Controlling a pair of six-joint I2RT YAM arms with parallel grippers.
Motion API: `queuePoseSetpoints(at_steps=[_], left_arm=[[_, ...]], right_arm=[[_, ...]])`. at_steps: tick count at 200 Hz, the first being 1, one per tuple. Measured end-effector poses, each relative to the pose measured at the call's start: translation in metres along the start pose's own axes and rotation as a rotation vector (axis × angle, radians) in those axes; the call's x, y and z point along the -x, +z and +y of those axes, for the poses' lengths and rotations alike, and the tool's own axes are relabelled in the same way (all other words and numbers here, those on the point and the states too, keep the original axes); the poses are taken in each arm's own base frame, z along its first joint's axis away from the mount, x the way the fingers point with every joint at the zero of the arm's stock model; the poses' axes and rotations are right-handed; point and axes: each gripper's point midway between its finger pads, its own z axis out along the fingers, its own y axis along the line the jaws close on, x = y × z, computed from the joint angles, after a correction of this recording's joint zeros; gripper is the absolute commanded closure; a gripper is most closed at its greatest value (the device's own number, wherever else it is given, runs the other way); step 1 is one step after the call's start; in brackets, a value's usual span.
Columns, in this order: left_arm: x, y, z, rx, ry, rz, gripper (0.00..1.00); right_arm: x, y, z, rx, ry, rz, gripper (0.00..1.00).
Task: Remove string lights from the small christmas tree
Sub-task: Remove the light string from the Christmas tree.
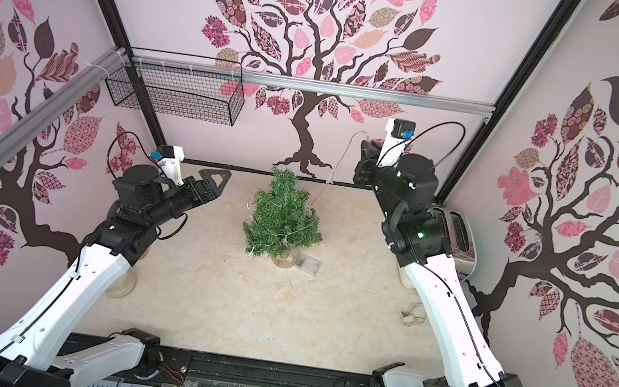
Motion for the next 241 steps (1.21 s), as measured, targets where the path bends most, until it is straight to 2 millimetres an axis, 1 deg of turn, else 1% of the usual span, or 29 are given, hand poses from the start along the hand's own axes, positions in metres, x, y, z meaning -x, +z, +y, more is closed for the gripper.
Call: queuePoseSetpoints(at_steps=[21, 49, 67, 85, 113, 142, 183, 206, 226, 241], left_arm=[[0.008, 0.008, 0.000, 0.001, 0.021, -0.009, 0.02], [0.018, 0.023, 0.000, -0.011, 0.049, -0.011, 0.02], [0.023, 0.034, 0.000, -0.028, 0.057, -0.003, 0.02], [0.029, 0.047, 0.006, -0.049, 0.057, 0.002, 0.02], [0.036, 0.070, 0.007, -0.096, 0.064, 0.020, 0.02], [0.045, 0.093, 0.000, -0.156, 0.098, 0.030, 0.02], [0.048, 0.122, -0.006, -0.240, 0.142, 0.049, 0.03], [0.041, 0.138, -0.006, -0.270, 0.167, 0.072, 0.03], [0.028, 0.148, -0.012, -0.300, 0.201, 0.096, 0.03], [0.019, 0.152, -0.018, -0.321, 0.233, 0.111, 0.03]], right_arm=[[0.006, 0.026, 0.002, 0.028, 0.004, -0.005, 0.92], [0.007, 0.062, 0.003, 0.062, 0.020, 0.001, 0.92], [0.006, 0.082, 0.003, 0.081, 0.026, 0.005, 0.92], [0.005, 0.101, 0.006, 0.107, 0.031, 0.017, 0.93], [0.012, 0.128, 0.016, 0.166, 0.038, 0.009, 0.93], [0.015, 0.144, 0.031, 0.257, 0.056, 0.000, 0.94], [-0.009, 0.156, 0.055, 0.417, 0.154, 0.064, 0.96], [-0.022, 0.164, 0.067, 0.495, 0.227, 0.092, 0.96], [-0.032, 0.171, 0.076, 0.541, 0.283, 0.111, 0.97], [-0.040, 0.175, 0.082, 0.572, 0.325, 0.123, 0.98]])
